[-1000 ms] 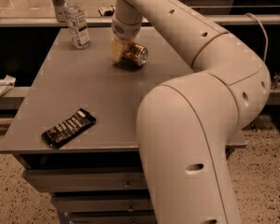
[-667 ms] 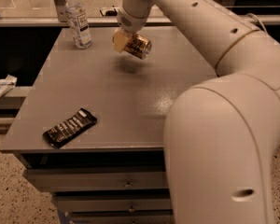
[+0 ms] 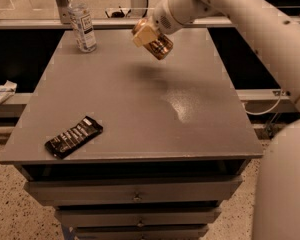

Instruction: Place orange can upright

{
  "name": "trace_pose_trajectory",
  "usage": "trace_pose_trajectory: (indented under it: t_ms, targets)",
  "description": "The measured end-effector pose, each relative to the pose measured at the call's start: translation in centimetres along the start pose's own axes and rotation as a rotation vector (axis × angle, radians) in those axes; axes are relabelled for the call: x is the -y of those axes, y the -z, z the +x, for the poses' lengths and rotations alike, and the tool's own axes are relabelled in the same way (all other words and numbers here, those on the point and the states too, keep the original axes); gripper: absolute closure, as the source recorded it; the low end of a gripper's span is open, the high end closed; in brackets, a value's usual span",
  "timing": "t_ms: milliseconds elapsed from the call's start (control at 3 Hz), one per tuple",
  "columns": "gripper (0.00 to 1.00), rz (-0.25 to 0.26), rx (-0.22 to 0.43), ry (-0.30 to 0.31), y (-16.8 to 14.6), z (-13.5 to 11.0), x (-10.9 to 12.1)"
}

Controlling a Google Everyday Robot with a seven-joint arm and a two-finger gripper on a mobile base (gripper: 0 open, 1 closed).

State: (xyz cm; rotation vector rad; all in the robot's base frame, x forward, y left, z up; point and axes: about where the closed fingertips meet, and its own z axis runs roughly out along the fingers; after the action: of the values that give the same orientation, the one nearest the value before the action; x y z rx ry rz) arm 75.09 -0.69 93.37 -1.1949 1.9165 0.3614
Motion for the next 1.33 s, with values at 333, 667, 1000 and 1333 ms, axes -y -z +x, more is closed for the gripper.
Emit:
trace_pose_trajectory:
  t_ms: [333,667,1000,1333]
  targets:
    - [1.00,-0.029,0.213,-0.018,2.7,0.9,1.1]
    - [1.00,-0.062,0.401,-0.018,5.7,2.2,1.6]
    - [1.00,-0.100,0.531,-0.006,7.4,3.2,1.5]
    - [1.00,-0.143,0.623,0.025,8.1,3.6,0.9]
